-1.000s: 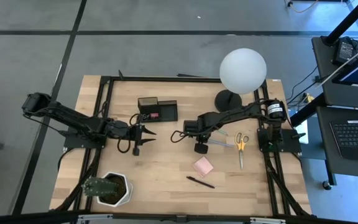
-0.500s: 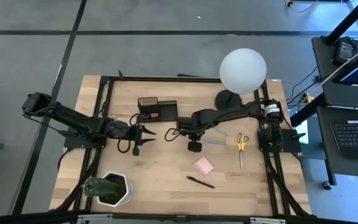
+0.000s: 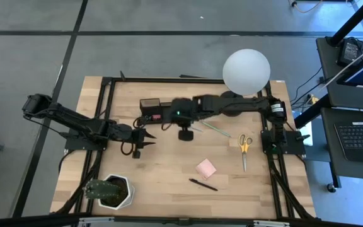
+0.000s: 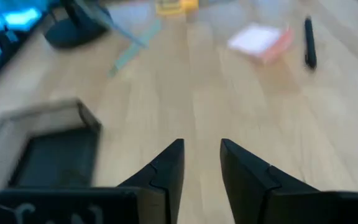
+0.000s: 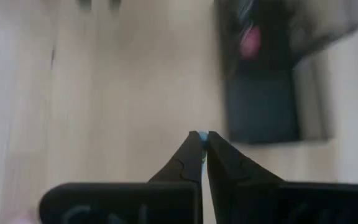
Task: Pick and place office supplies into organizer
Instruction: Put the blue pencil into the desk organizer
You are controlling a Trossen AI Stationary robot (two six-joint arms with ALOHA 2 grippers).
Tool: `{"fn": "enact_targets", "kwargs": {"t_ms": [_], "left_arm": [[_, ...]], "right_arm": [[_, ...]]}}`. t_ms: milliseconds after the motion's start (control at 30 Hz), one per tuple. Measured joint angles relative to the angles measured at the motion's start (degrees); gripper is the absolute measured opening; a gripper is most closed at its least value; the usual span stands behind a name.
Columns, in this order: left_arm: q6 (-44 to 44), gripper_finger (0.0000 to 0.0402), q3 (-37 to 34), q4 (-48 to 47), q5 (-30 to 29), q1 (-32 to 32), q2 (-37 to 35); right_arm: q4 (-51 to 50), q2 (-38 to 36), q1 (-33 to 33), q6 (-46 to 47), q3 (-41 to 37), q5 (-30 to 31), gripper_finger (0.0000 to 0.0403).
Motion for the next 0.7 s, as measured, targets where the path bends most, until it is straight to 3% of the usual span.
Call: {"fn": "enact_targets", "kwargs": {"t_ms": [367, 600, 700], "left_arm": [[-10.96, 0.0097, -0.02, -13.55, 11.70, 0.00, 0.00], [-11.45, 0.0097, -0.02, -16.65, 12.54, 0.00, 0.00], [-11.47, 0.0097, -0.02, -16.64, 12.54, 0.00, 0.00]], "right_arm": [[16.31, -0.15, -5.72, -6.40, 11.62, -0.09, 0.0009], [28.90, 0.15, -9.46, -5.33, 11.95, -6.72, 0.0009], [29.45, 1.54, -10.51, -4.26, 11.98, -8.40, 0.0009]]}}
